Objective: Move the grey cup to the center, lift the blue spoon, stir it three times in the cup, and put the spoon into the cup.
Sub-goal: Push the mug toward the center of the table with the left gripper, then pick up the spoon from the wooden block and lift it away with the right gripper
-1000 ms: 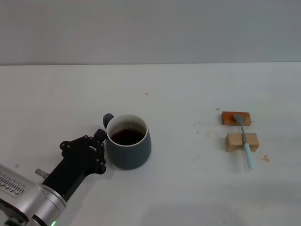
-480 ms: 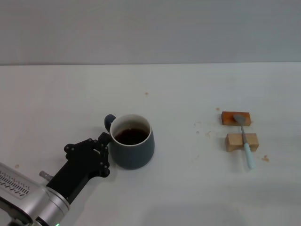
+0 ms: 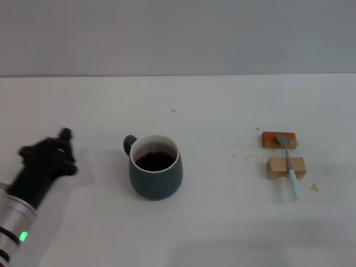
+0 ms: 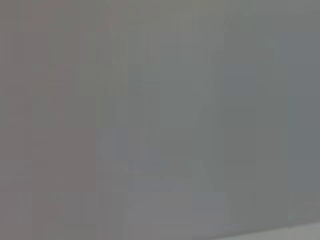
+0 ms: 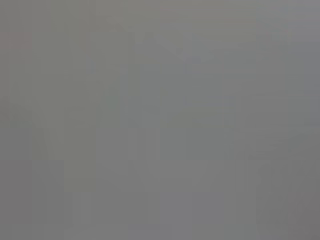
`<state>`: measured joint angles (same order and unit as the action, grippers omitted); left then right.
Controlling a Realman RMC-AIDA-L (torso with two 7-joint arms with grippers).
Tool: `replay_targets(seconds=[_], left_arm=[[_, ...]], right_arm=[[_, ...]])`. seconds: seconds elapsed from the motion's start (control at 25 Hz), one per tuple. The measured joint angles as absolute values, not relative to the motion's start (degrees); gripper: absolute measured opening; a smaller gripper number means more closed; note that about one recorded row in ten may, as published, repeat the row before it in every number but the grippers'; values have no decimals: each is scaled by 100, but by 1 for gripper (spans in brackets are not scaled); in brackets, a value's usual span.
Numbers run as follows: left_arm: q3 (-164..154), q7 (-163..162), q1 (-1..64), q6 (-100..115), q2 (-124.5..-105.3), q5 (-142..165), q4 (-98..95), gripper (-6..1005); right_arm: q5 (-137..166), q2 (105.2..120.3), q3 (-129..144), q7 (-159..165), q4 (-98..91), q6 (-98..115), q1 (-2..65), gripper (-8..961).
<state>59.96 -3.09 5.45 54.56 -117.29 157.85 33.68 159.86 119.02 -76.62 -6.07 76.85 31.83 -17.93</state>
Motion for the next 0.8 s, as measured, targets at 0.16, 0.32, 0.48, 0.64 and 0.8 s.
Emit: replay_targets(seconds=[0.16, 0.32, 0.48, 0.64, 0.8], left_arm=[[6500, -389, 519, 5441, -11696, 15813, 3368, -2], [6762, -410, 459, 5477, -11632, 15828, 3411, -2], [6792, -387, 448, 5484, -11600, 15835, 3423, -2], [6807, -381, 428, 5481, -11583, 15841, 3477, -3], [6823, -370, 402, 5461, -11557, 15849, 3540, -3]], right_arm=[[15986, 11906, -7242, -667, 7869, 3218, -1964, 736], [15984, 11908, -6605, -774, 8006, 3546, -2227, 736], [15921, 11915, -6059, -857, 7963, 3807, -2405, 735], [15866, 11921, -5849, -858, 7894, 3889, -2496, 735], [15672, 11914, -5592, -866, 7645, 4065, -2472, 734]])
